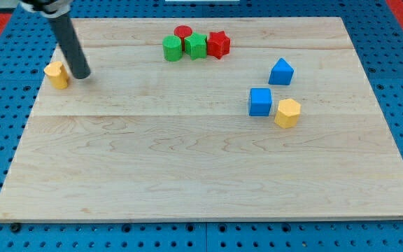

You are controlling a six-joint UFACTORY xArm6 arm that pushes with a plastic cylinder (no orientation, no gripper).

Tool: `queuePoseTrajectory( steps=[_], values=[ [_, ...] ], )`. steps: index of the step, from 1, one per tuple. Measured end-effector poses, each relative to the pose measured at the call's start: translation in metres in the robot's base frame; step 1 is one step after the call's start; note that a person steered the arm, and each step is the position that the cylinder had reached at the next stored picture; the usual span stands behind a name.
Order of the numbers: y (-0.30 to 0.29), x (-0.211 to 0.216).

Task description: Place blue triangle diagonally to the red star

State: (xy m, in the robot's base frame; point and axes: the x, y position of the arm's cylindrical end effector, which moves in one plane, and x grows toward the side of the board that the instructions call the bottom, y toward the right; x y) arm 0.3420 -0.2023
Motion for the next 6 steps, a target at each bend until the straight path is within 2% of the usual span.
queuePoseTrajectory(
  steps=[1,2,3,4,5,6],
  values=[
    [-0.008,-0.052],
    [-0.072,-0.027],
    [-0.066,0.019],
    [-0.048,0.020],
    [0.026,-0.013],
    [0.157,-0.013]
  ],
)
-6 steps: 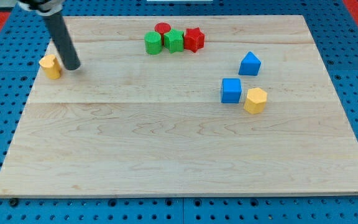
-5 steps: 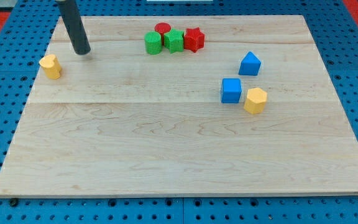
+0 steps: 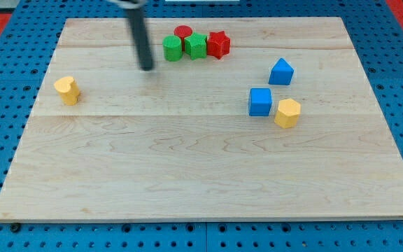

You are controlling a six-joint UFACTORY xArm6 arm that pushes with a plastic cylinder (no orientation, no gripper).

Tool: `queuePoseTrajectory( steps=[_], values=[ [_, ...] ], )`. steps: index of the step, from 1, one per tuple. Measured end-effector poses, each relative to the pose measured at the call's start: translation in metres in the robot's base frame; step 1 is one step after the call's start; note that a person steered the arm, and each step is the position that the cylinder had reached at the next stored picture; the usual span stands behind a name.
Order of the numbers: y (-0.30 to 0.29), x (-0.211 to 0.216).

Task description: Place blue triangle diagonally to the red star

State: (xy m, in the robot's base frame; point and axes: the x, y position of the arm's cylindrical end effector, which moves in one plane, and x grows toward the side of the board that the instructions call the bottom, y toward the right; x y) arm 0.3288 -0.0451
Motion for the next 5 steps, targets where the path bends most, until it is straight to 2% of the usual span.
queuePoseTrajectory(
  steps=[1,2,3,5],
  values=[
    [0.084,0.043],
    [0.157,0.056],
    [0.238,0.035],
    [0.219,0.012]
  ],
)
